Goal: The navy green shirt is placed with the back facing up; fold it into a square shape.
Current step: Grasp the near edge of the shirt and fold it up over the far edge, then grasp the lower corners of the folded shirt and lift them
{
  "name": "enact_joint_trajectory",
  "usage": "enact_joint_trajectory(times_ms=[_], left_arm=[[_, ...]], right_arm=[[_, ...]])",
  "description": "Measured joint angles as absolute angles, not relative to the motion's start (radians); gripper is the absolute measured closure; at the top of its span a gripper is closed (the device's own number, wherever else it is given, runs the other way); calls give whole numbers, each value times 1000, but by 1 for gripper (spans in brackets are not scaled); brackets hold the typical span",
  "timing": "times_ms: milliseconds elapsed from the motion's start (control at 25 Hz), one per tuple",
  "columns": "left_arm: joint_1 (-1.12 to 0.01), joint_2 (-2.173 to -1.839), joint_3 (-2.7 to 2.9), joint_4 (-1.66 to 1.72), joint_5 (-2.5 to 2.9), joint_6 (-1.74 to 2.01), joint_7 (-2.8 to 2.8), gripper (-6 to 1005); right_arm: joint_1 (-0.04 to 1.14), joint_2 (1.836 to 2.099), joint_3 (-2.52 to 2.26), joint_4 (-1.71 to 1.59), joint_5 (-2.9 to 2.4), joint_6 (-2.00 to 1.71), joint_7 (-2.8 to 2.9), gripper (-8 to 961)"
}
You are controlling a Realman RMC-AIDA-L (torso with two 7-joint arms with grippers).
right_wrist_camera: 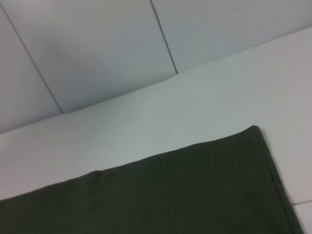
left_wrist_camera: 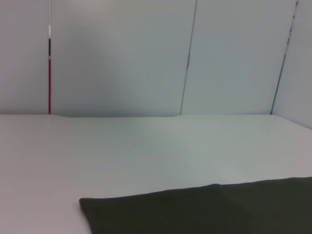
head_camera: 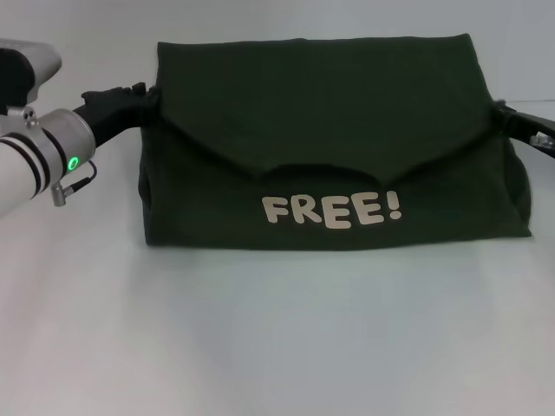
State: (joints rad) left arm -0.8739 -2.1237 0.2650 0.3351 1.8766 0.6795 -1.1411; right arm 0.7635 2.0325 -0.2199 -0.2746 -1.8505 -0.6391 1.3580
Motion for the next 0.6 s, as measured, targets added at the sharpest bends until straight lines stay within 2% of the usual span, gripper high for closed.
enact_joint_trajectory(times_ms=[280, 480, 600], left_arm=[[-830, -2130, 282, 401, 1879, 717, -1265, 757], [-730, -2161, 347, 568, 1877, 968, -1449, 524], [-670, -2163, 364, 619, 1871, 1147, -1507, 436]], right_arm=[[747, 2031, -244, -306, -1849, -662, 1360, 680], [710, 2028, -253, -364, -1851, -780, 1417, 574], [663, 2018, -285, -400, -1852, -893, 1464, 425]])
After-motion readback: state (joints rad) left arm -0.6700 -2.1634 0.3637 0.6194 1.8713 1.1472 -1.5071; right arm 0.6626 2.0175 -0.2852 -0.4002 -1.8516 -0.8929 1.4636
